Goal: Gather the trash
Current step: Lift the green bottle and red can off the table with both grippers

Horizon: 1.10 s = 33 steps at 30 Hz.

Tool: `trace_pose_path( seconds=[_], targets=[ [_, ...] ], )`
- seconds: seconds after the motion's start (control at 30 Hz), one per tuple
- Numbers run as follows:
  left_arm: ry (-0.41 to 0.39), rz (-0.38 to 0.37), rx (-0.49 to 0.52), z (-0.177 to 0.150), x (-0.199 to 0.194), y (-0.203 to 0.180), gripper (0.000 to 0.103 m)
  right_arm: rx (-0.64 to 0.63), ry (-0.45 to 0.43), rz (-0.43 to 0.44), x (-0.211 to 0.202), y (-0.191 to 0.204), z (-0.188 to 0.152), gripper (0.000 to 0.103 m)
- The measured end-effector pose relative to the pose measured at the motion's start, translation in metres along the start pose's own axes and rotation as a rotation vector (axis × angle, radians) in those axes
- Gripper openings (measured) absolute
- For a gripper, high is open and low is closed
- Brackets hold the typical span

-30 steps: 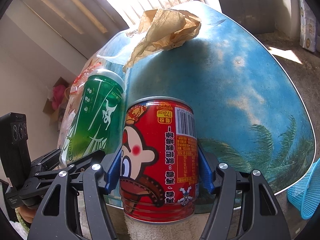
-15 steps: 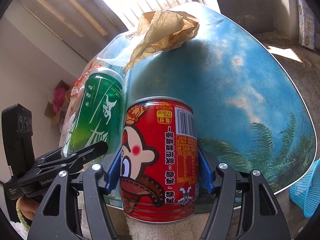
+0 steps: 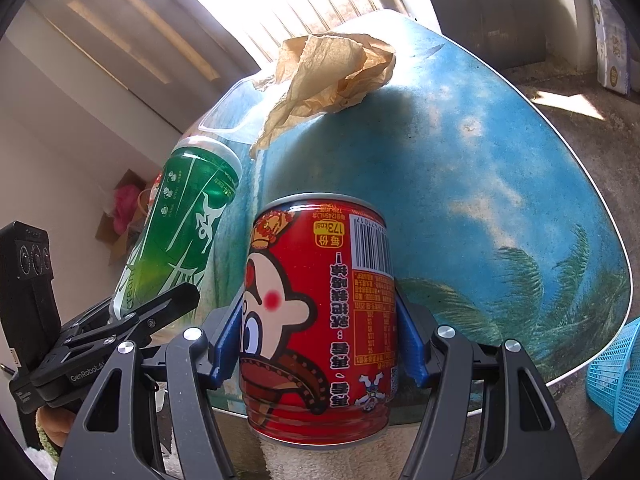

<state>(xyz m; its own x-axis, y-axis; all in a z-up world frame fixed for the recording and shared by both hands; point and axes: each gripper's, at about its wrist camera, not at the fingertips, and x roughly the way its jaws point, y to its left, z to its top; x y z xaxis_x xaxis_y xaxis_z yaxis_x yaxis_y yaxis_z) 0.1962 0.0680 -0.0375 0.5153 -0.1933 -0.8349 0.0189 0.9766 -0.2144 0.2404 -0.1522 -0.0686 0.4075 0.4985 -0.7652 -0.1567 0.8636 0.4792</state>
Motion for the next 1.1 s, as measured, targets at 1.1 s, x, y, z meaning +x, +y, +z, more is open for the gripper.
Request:
trace_pose_path(
  seconds=[1.1],
  targets=[
    [-0.111, 0.012, 0.038, -0.008, -0.057, -0.005, 0.064, -0.032, -0.035, 0.034, -0.025, 0.020, -0.006, 0.064]
  ],
)
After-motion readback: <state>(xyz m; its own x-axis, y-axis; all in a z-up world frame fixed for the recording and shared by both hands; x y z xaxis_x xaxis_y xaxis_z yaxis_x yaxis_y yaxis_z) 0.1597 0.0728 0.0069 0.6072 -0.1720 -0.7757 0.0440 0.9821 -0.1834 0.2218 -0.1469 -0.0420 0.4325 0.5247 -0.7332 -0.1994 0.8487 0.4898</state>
